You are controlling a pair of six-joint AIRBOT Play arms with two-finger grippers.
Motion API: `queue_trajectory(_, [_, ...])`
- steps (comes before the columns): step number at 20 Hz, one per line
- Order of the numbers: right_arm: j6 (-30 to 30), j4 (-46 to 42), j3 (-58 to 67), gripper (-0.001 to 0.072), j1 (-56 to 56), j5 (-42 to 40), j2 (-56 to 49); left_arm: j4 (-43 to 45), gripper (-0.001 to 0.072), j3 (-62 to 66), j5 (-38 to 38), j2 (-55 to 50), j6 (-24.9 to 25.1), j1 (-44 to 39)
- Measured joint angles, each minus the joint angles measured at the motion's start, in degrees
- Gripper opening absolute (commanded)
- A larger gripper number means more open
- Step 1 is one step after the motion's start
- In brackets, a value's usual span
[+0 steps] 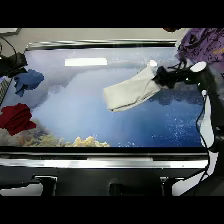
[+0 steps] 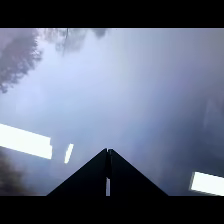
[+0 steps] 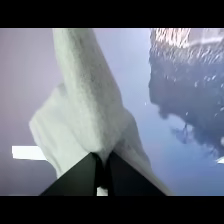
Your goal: Fold the clothes and pants, and hang the long-sleeved shirts on hangers.
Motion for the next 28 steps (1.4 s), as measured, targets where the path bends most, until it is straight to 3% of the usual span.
queue_trajectory(8, [10.2,-7.4,10.9,0.0030,-14.3,0.4,1.2,0.0,0.0019,-1.1,0.0,-0.7,0.0,0.0])
queue_trajectory(16, [16.4,-27.8,10.7,0.0029,-27.1,8.7,5.4,0.1,0.0018,-1.4,-0.2,-0.7,0.0,0.0])
queue_trajectory(19, [18.4,-34.5,5.0,0.0029,-29.2,11.5,8.3,0.1,0.0019,-1.4,-0.2,-0.7,0.0,0.0])
queue_trajectory(28, [29.5,-52.1,-29.1,0.0029,-30.7,10.4,24.6,0.1,0.0019,-1.4,-0.2,-0.7,0.0,0.0])
